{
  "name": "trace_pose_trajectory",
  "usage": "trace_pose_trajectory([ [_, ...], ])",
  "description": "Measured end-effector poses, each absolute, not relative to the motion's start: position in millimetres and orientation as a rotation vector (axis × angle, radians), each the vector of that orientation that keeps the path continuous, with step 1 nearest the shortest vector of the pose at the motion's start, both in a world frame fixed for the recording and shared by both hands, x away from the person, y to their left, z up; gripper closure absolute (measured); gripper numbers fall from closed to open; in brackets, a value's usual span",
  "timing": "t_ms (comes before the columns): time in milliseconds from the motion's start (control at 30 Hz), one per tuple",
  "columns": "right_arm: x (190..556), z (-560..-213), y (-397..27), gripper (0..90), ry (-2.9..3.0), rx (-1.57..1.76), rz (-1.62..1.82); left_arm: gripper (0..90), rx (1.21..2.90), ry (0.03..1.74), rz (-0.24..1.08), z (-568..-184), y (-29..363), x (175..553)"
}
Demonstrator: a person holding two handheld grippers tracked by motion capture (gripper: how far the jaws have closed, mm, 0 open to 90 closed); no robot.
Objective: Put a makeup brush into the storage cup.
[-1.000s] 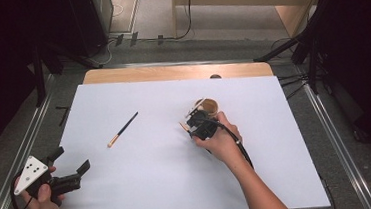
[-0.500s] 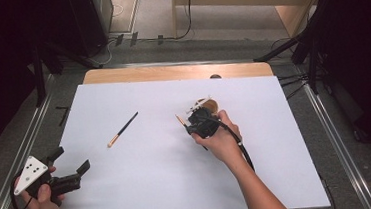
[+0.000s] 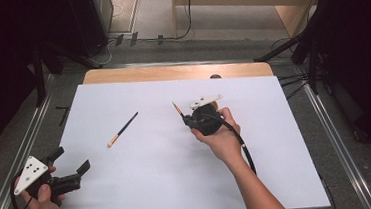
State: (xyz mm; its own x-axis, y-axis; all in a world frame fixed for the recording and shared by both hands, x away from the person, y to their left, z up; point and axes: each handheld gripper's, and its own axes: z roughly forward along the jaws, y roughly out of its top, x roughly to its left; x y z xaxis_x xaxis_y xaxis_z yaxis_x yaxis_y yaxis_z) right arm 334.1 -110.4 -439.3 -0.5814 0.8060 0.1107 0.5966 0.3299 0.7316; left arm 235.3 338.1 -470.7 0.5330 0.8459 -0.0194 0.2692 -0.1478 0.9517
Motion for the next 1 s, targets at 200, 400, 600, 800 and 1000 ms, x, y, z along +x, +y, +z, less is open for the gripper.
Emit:
trace_pose_trajectory([
  [200, 331, -435, -112, 84.7, 2.256, 1.207, 1.17, 1.8, 1.69, 0.948, 0.665, -471, 338, 235],
  [400, 330, -431, -116, 84.7, 2.152, 1.17, 1.285, 1.8, 1.692, 0.947, 0.664, -471, 338, 236],
  [600, 329, -428, -121, 84.7, 2.09, 1.142, 1.334, 1.8, 1.689, 0.947, 0.662, -471, 337, 236],
  [800, 327, -424, -125, 84.7, 2.021, 1.102, 1.39, 1.9, 1.692, 0.947, 0.662, -472, 337, 235],
  [1000, 328, -421, -132, 84.6, 1.964, 1.115, 1.429, 1.8, 1.696, 0.948, 0.66, -472, 337, 236],
])
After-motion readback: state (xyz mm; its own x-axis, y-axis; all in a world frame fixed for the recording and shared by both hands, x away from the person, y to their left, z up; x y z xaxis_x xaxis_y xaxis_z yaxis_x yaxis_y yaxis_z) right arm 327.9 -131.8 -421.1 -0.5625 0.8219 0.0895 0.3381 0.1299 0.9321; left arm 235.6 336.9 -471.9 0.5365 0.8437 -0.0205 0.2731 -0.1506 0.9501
